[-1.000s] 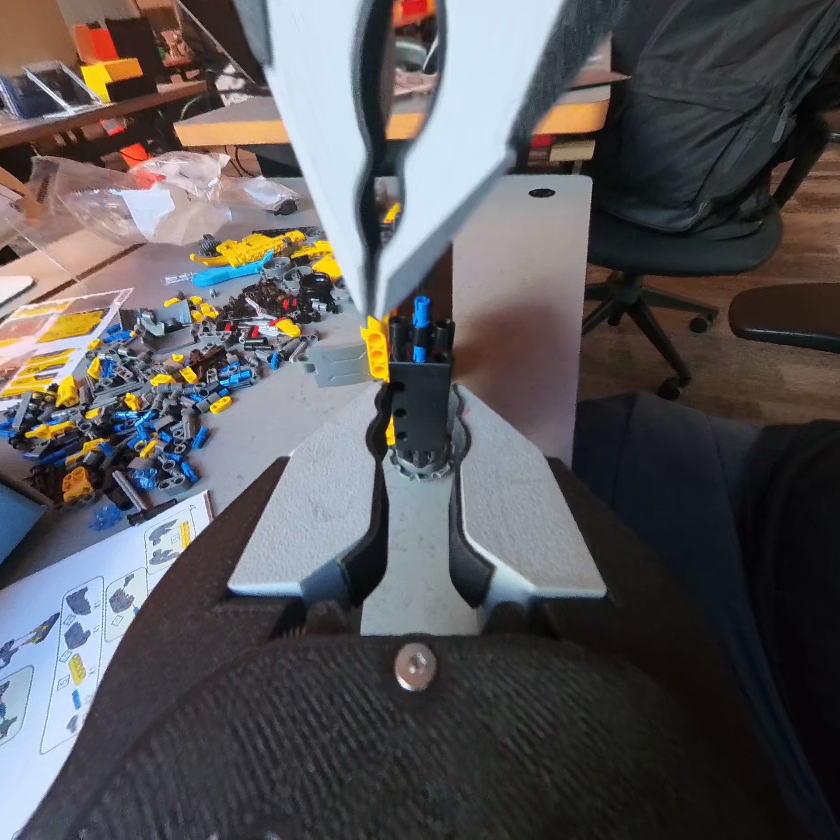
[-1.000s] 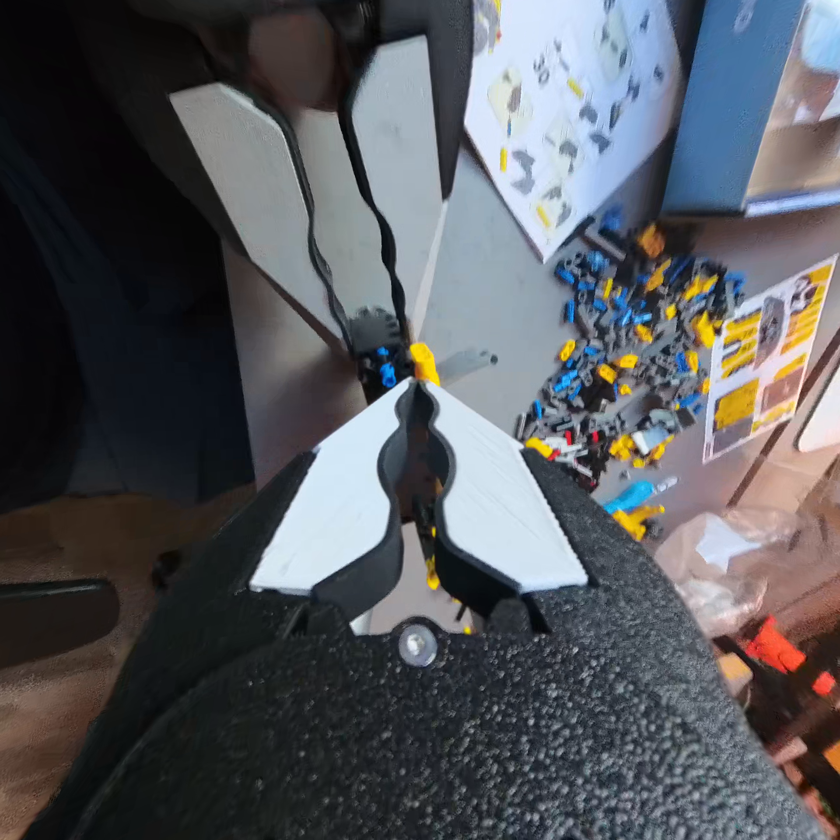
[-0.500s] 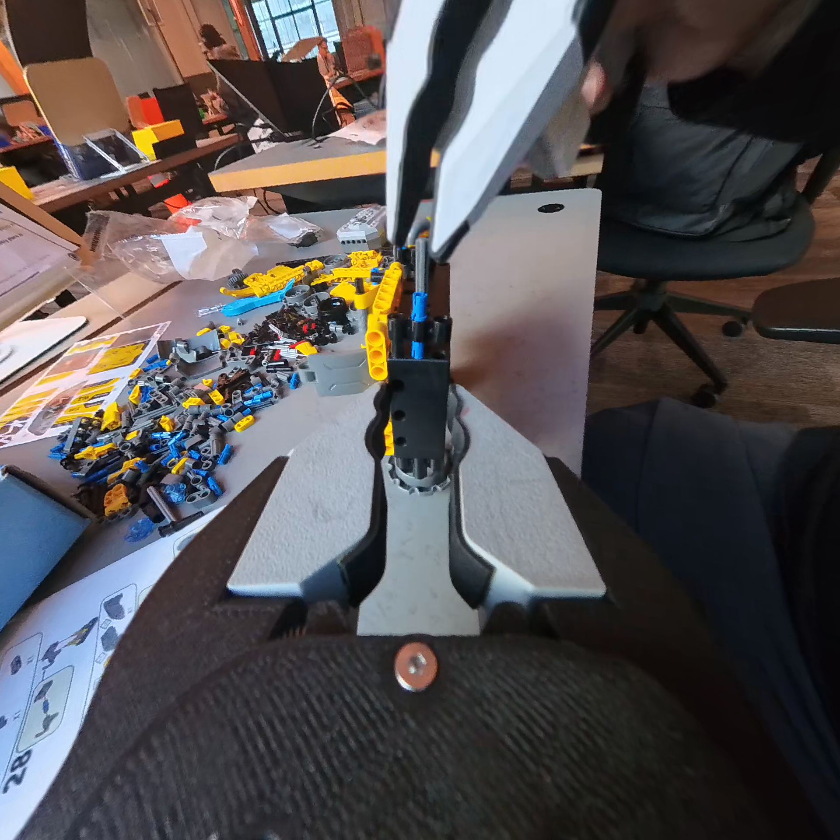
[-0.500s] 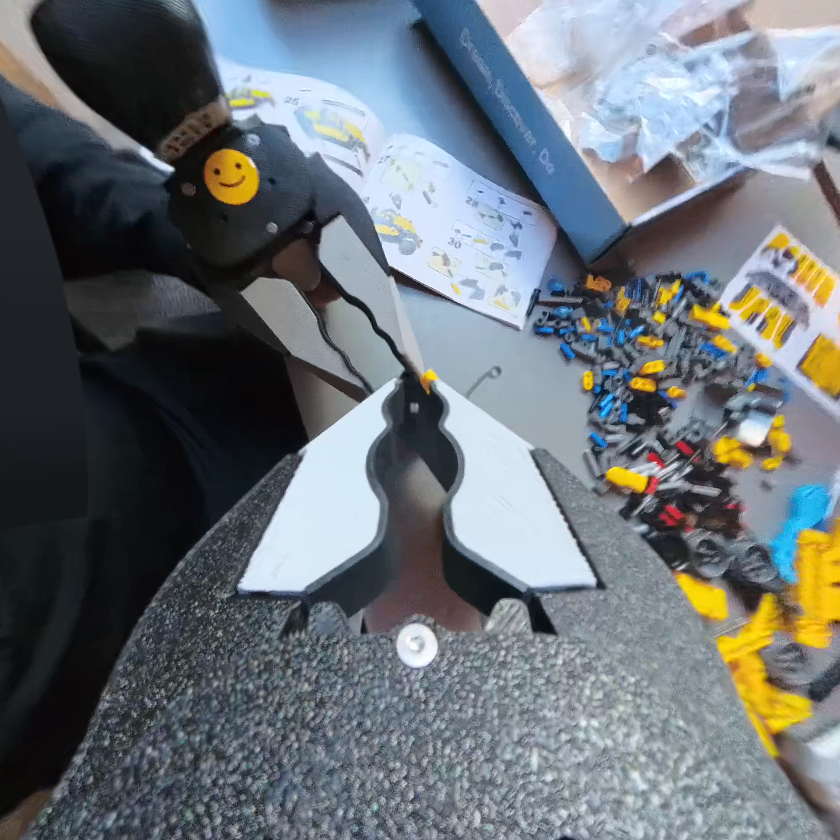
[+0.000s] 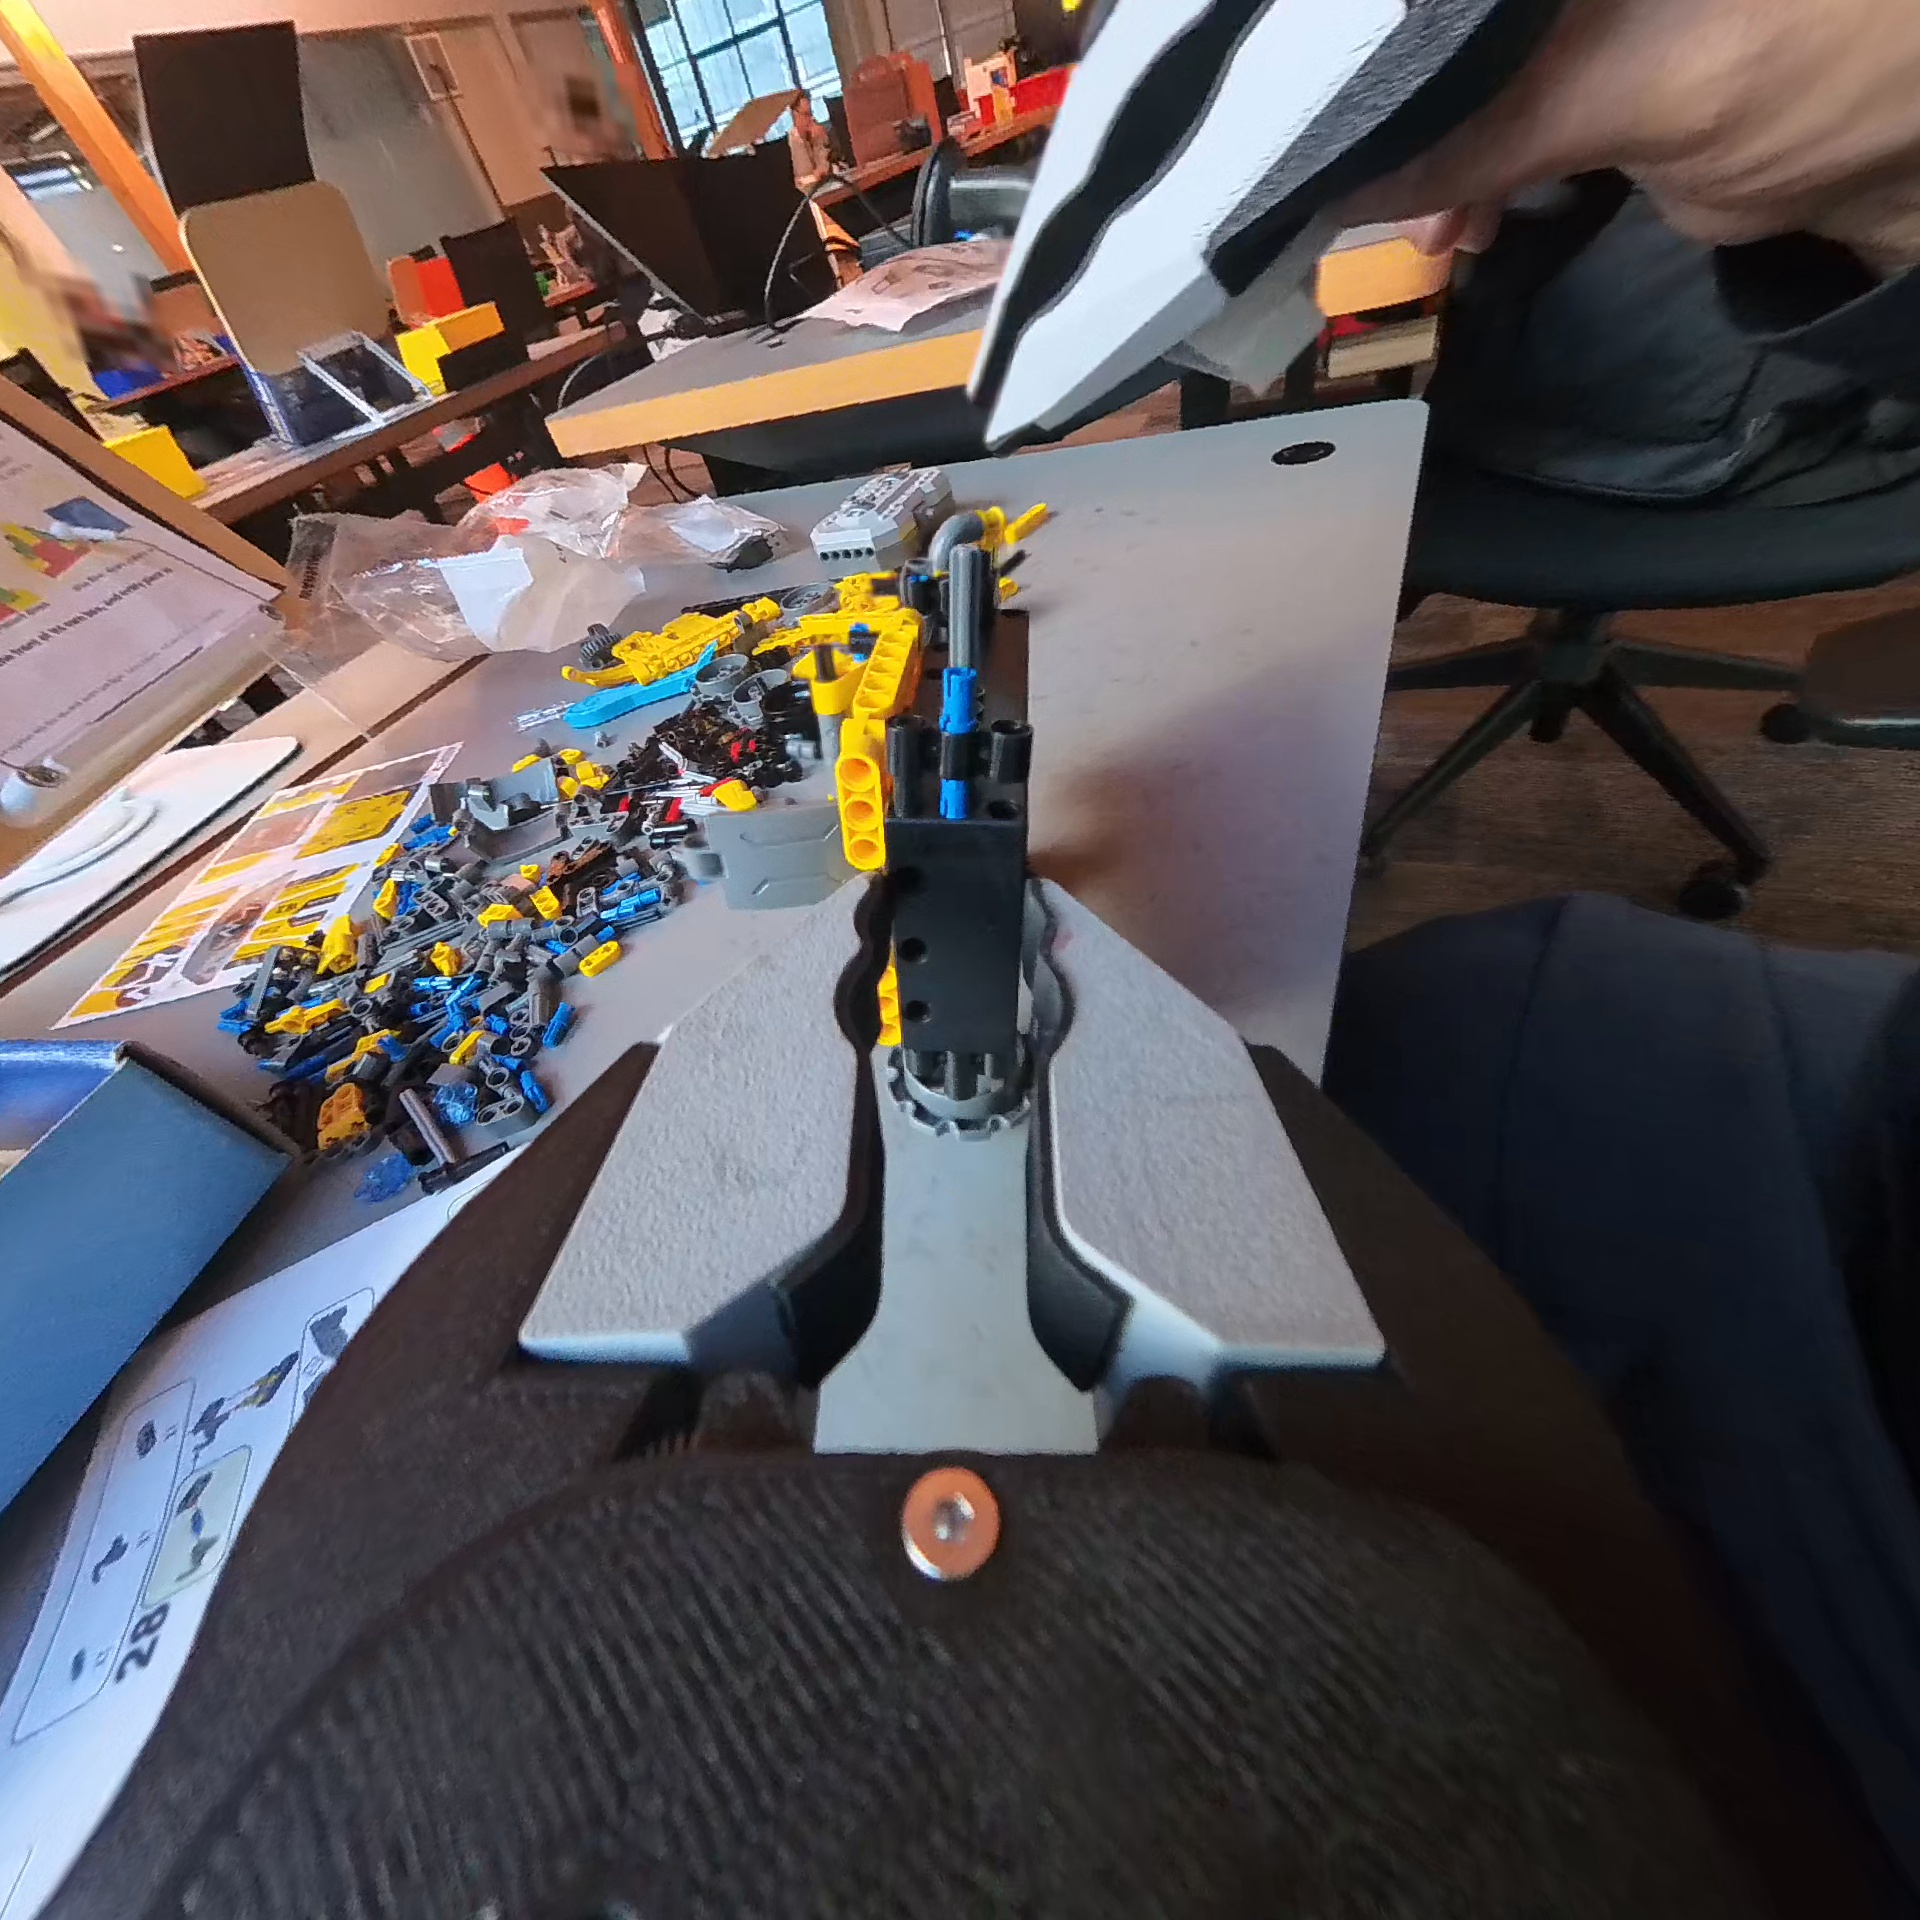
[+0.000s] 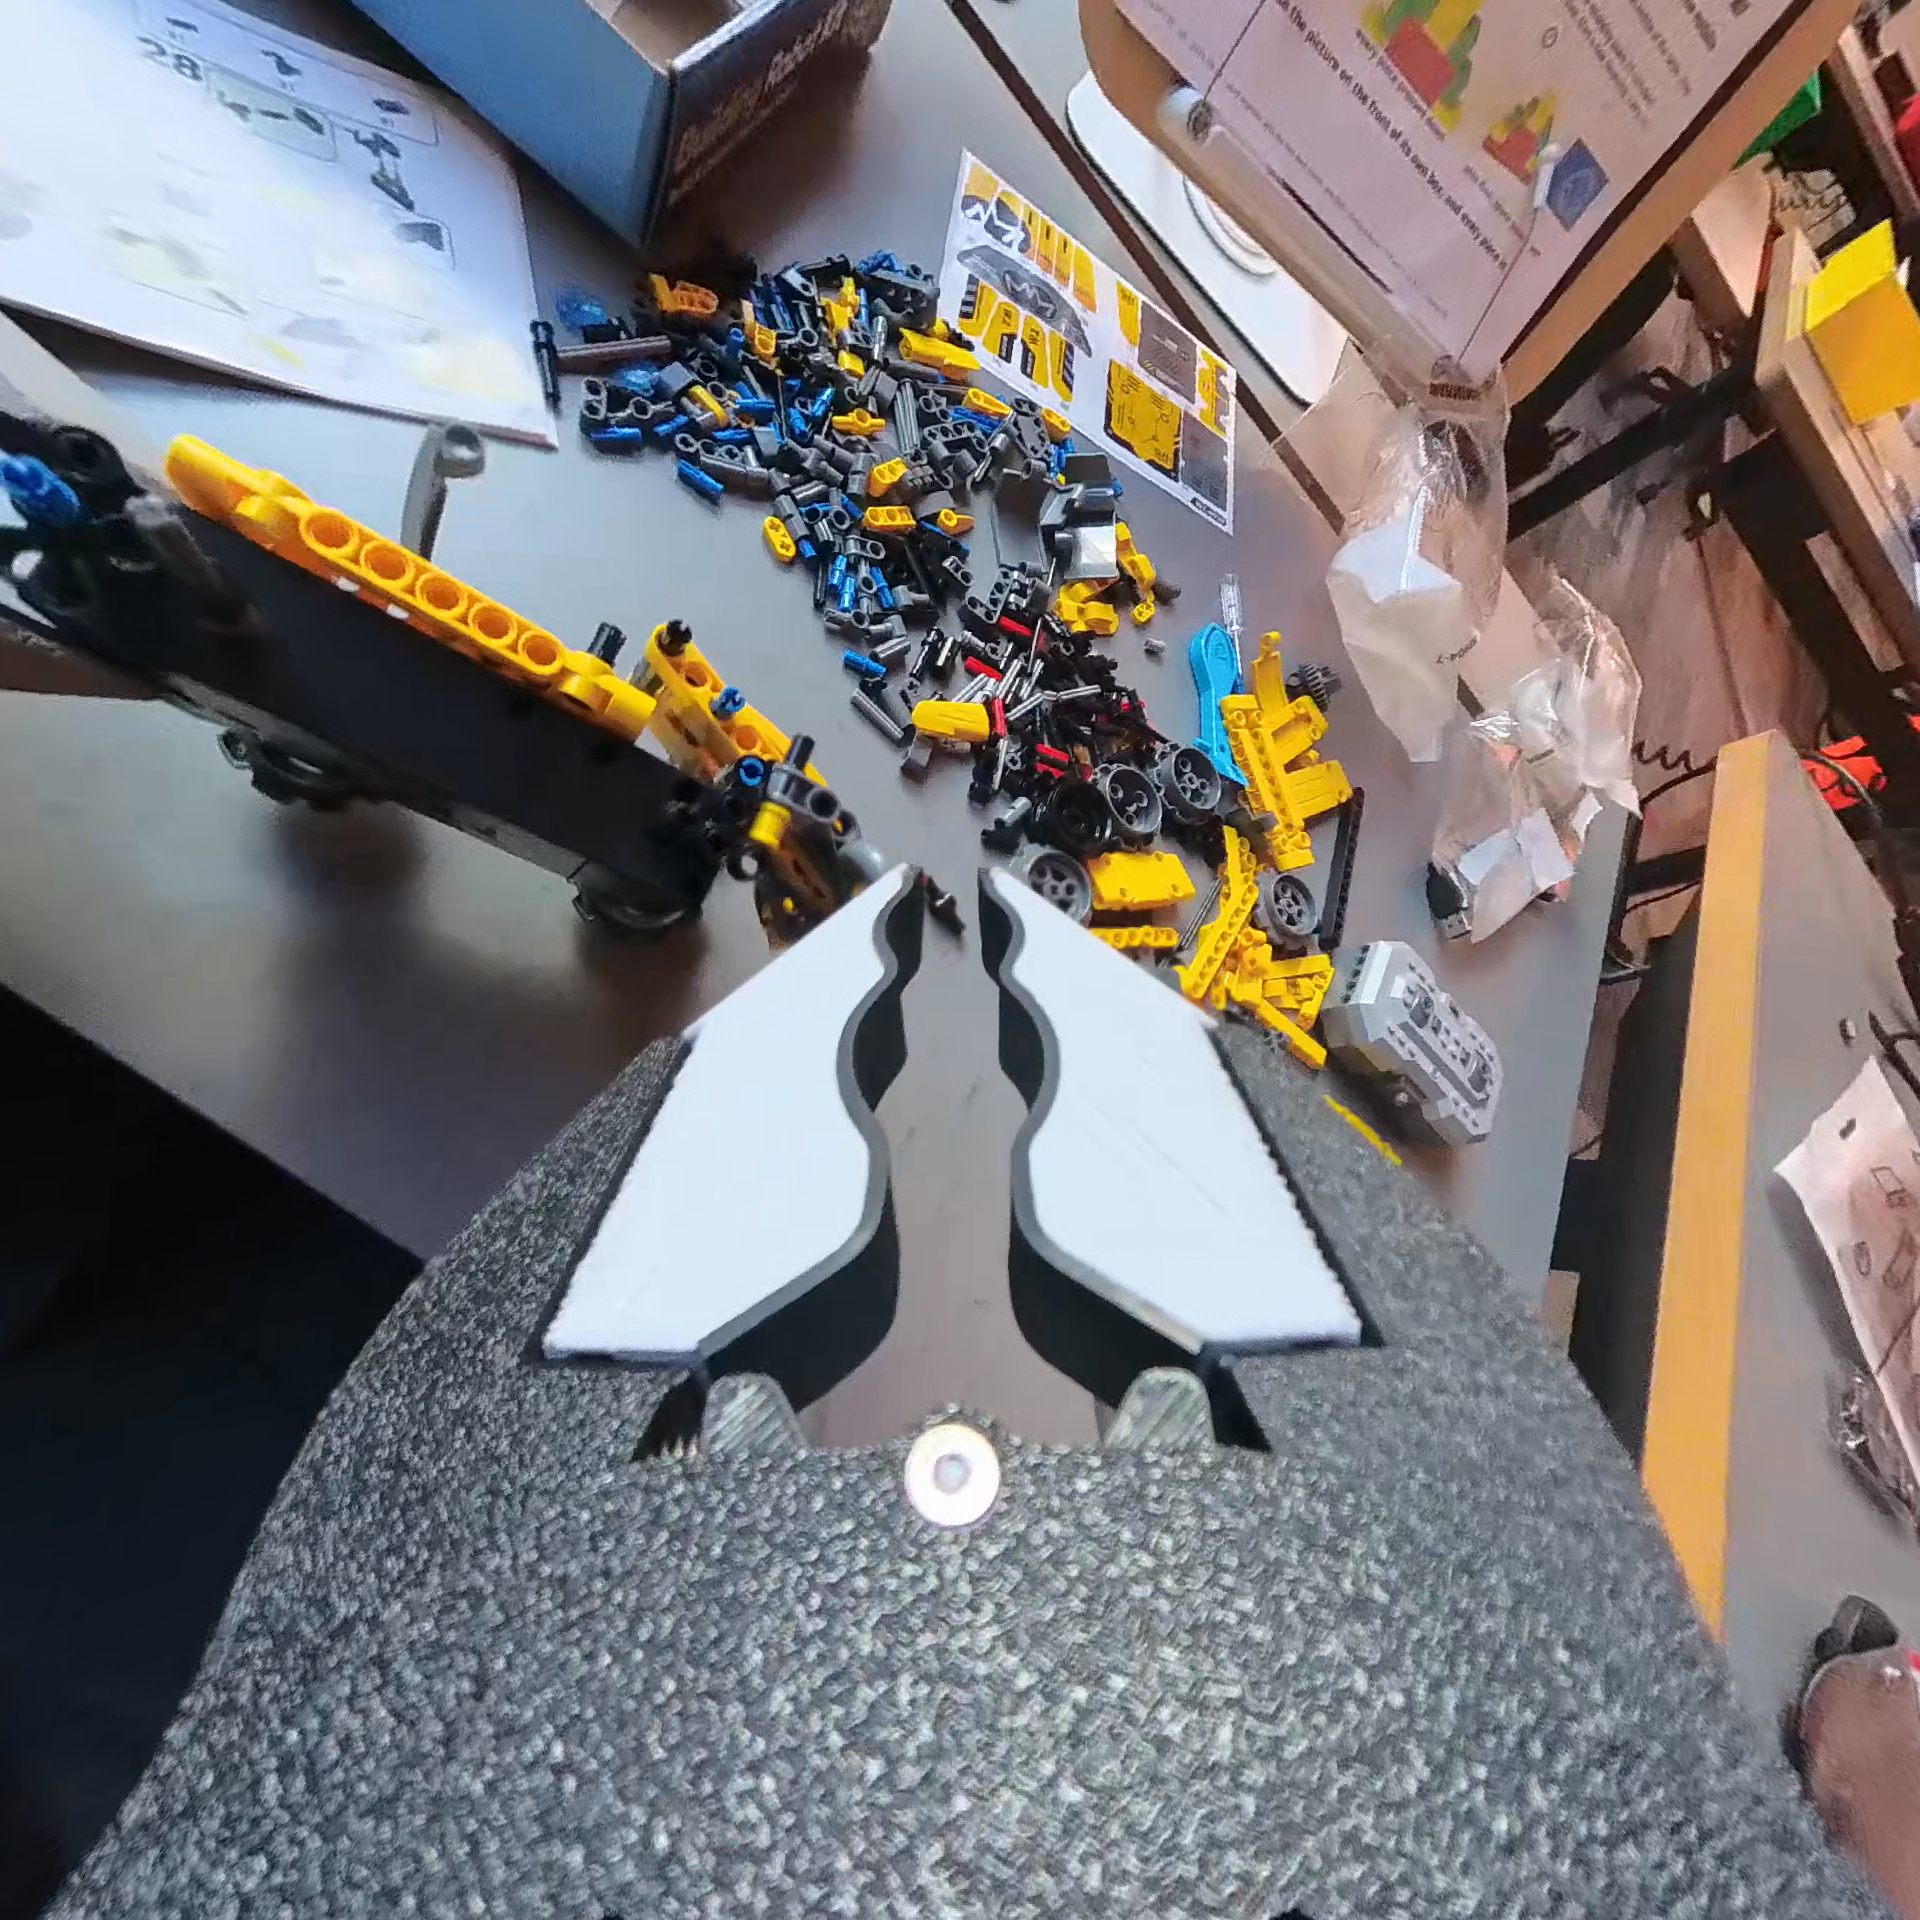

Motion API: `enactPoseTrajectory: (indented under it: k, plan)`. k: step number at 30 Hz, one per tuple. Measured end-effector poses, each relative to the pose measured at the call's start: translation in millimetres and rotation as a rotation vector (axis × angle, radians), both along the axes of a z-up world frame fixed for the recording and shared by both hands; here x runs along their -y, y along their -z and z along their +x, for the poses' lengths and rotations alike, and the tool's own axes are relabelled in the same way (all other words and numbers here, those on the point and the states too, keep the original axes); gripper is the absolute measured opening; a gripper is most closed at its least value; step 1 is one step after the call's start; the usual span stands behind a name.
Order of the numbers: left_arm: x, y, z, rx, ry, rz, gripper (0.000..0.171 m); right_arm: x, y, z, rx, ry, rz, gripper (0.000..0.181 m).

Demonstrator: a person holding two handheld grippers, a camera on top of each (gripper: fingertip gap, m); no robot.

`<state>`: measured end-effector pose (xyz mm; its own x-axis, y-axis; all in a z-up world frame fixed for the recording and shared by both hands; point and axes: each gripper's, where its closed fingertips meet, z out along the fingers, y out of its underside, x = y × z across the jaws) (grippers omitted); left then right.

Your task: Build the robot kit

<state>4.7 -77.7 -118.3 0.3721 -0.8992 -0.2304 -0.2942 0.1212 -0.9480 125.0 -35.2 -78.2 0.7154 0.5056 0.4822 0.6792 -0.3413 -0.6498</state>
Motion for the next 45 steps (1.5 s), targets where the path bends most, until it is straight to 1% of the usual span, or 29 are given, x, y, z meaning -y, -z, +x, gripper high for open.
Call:
enactPoseTrajectory:
  k: [3,6,8,11,14,17,19,20,23,25,27,28,29,30,31,33,35,37,38,39,42,45]
  plan:
    - [2.0,-3.5,-1.9,-0.003,-0.019,0.005,0.021,9.3,1.1,1.3,-0.021,-0.024,-0.006,0.011]
    - [9.6,-6.0,-2.7,-0.005,0.033,-0.033,0.022,18.3,6.2,-1.0,-0.064,-0.073,-0.036,0.013]
    - [13.3,-5.2,-4.1,-0.017,0.089,-0.072,0.021,27.4,12.4,-13.3,-0.152,-0.174,-0.091,0.022]
    - [16.2,-2.1,-7.2,-0.066,0.186,-0.085,0.021,38.4,14.1,-27.6,-0.262,-0.321,-0.139,0.05]
    - [16.8,1.8,-7.5,-0.11,0.256,-0.084,0.021,53.6,2.8,-48.8,-0.322,-0.521,-0.133,0.054]
    - [14.5,5.7,-5.4,-0.129,0.277,-0.061,0.021,63.5,6.2,-72.0,-0.264,-0.65,-0.183,0.054]
    - [15.1,9.5,-4.7,-0.136,0.289,-0.041,0.021,64.5,9.6,-88.0,-0.198,-0.71,-0.175,0.047]
    - [15.6,10.9,-4.7,-0.14,0.295,-0.024,0.022,64.4,12.3,-94.9,-0.158,-0.735,-0.171,0.046]
    - [16.1,11.9,-4.9,-0.134,0.299,0.016,0.021,55.8,22.9,-107.2,-0.034,-0.755,-0.167,0.057]
    - [16.3,11.8,-4.9,-0.125,0.299,0.026,0.021,53.7,31.7,-111.9,0.018,-0.771,-0.194,0.065]
    - [17.0,11.7,-4.7,-0.113,0.302,0.033,0.022,51.7,43.0,-112.3,0.085,-0.776,-0.215,0.062]
    - [16.5,11.9,-5.0,-0.108,0.298,0.026,0.022,51.5,49.4,-111.3,0.126,-0.781,-0.226,0.058]
    - [15.3,11.7,-5.5,-0.097,0.29,0.008,0.022,50.1,54.5,-110.5,0.164,-0.781,-0.225,0.048]
    - [15.1,11.4,-6.1,-0.084,0.285,-0.02,0.021,47.0,56.5,-110.1,0.193,-0.774,-0.21,0.046]
    - [16.0,10.5,-6.9,-0.068,0.283,-0.05,0.022,45.3,56.6,-110.5,0.202,-0.769,-0.208,0.041]
    - [16.1,4.7,-10.6,-0.031,0.256,-0.088,0.027,45.8,56.6,-111.9,0.188,-0.764,-0.248,0.04]
    - [20.1,-9.9,-18.3,0.031,0.251,-0.108,0.027,44.7,56.9,-112.8,0.185,-0.763,-0.265,0.04]
    - [22.3,-27.8,-27.1,0.076,0.236,-0.132,0.023,43.6,57.1,-113.2,0.177,-0.755,-0.281,0.04]
    - [20.9,-35.7,-30.6,0.082,0.217,-0.142,0.016,43.8,57.2,-113.6,0.173,-0.753,-0.285,0.04]
    - [18.8,-41.3,-32.7,0.073,0.196,-0.161,0.012,44.3,57.4,-114.0,0.169,-0.751,-0.288,0.04]
    - [22.5,-49.8,-28.8,0.01,0.212,-0.221,0.007,46.2,57.3,-115.0,0.167,-0.753,-0.292,0.039]
    - [21.8,-43.9,-21.6,-0.095,0.214,-0.216,0.008,45.3,56.9,-115.9,0.168,-0.76,-0.275,0.04]
